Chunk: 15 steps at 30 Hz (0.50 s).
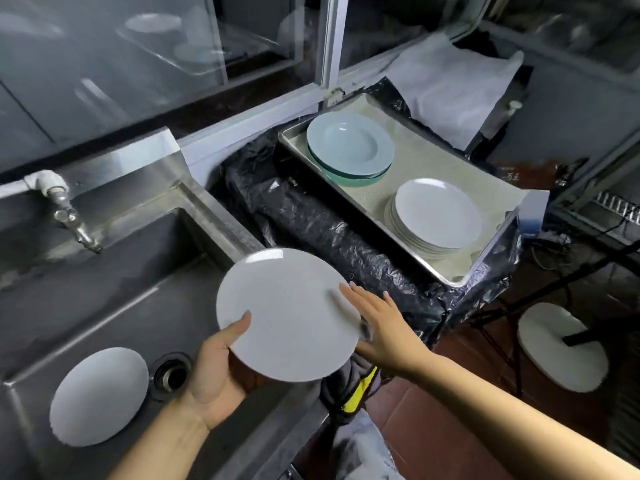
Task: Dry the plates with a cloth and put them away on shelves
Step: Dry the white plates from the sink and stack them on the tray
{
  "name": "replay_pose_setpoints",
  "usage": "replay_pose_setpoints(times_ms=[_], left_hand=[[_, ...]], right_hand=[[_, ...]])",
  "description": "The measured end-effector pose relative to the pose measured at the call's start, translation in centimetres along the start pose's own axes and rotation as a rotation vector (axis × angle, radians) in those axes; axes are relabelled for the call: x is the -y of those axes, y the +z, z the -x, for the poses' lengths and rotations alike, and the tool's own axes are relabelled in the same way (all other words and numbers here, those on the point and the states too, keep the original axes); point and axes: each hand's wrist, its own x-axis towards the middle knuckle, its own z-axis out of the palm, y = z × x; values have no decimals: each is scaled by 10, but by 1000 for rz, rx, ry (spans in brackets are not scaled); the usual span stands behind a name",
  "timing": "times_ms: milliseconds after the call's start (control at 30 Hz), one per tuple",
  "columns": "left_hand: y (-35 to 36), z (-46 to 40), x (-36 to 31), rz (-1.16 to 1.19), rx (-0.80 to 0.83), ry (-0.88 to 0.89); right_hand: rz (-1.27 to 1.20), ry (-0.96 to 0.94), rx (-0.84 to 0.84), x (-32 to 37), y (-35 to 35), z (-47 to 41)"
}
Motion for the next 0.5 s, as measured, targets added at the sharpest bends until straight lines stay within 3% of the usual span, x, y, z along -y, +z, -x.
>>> replay_pose_setpoints(times_ms=[233, 500], left_hand=[[106, -47, -18, -206, 2, 40], [198, -122, -4, -541, 16, 115]], right_hand=[[-249, 25, -124, -55, -88, 0], [-384, 149, -178, -140, -140, 8]])
